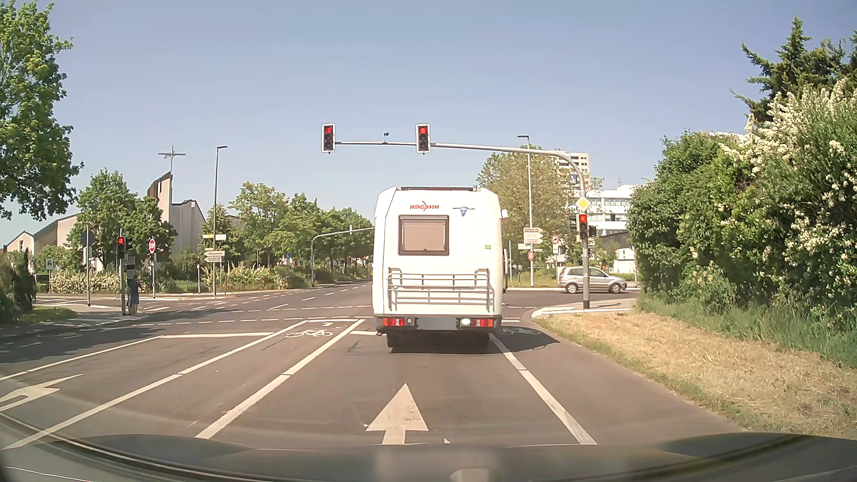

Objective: Follow the waypoints while adhering to traffic rules and regulations

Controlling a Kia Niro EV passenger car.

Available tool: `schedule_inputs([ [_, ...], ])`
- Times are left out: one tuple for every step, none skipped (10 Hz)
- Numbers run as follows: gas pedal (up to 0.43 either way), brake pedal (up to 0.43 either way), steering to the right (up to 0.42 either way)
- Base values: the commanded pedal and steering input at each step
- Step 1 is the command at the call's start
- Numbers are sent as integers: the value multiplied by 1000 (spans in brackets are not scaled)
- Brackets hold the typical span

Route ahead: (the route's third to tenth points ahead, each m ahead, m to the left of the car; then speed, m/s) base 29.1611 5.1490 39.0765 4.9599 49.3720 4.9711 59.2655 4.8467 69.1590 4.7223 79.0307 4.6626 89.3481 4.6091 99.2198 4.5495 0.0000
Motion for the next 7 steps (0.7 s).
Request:
schedule_inputs([
  [0,293,5],
  [0,293,5],
  [0,293,5],
  [0,293,5],
  [0,293,5],
  [0,293,5],
  [0,293,5],
])
